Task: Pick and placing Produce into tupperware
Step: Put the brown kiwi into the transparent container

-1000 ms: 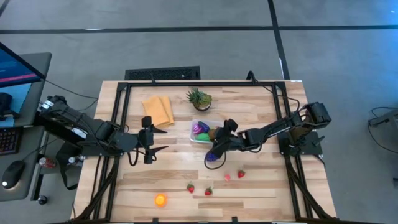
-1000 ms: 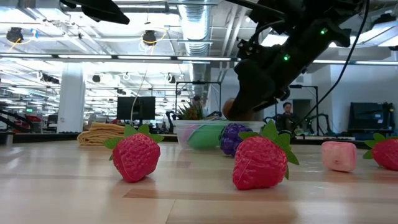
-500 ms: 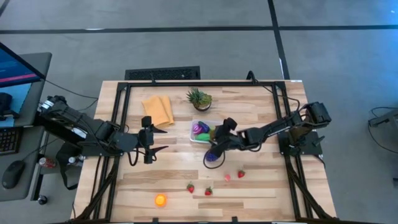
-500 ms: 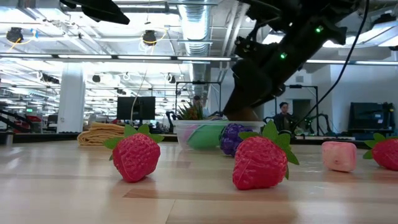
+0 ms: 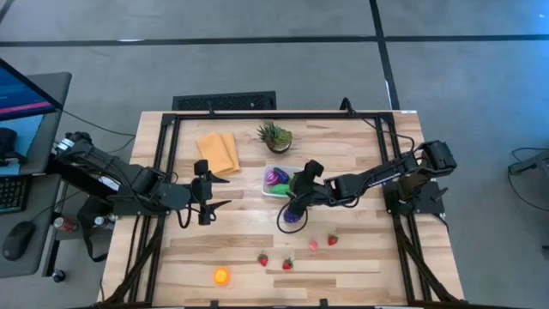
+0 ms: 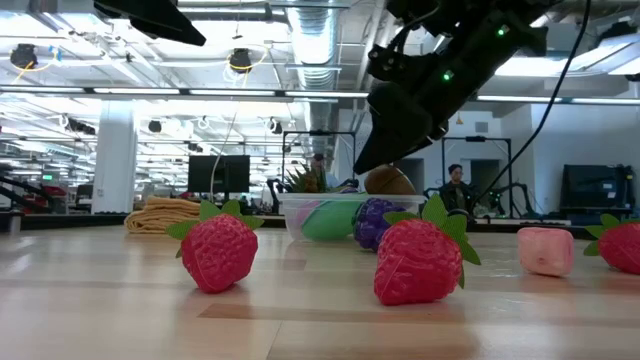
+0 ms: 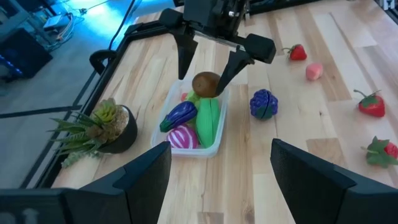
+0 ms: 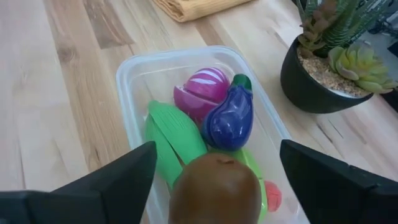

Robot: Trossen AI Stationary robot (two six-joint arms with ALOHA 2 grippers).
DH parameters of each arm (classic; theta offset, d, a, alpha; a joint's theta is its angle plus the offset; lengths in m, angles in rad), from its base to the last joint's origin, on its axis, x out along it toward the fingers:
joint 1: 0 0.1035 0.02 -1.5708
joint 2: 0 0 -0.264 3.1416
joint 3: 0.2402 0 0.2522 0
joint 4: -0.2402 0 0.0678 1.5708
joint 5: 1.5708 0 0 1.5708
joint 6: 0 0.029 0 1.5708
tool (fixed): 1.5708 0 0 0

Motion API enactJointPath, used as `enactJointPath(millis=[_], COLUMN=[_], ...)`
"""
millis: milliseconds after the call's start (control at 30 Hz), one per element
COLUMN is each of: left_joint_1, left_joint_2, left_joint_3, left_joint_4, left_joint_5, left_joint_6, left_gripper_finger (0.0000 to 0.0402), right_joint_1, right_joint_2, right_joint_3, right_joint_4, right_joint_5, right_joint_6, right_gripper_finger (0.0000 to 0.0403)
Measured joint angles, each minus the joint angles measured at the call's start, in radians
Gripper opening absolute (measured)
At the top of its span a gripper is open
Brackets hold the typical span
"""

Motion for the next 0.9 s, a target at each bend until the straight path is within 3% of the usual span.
enactJointPath(millis=[433,900], left_joint_1=[0.0,0.0], left_joint_2=[0.0,0.0], left_joint_3=[0.0,0.0], left_joint_4=[0.0,0.0], left_joint_5=[-0.003,-0.003], left_joint_6=[0.001,0.0], left_gripper_finger=[0.0265,0.0265], right_joint_1=[-0.005,-0.005], right_joint_2=[0.0,0.0], right_joint_3=[0.0,0.0], right_joint_4=[0.0,-0.028], right_joint_5=[0.0,0.0], right_joint_6=[0.0,0.0], right_gripper_finger=[0.0218,0.0042])
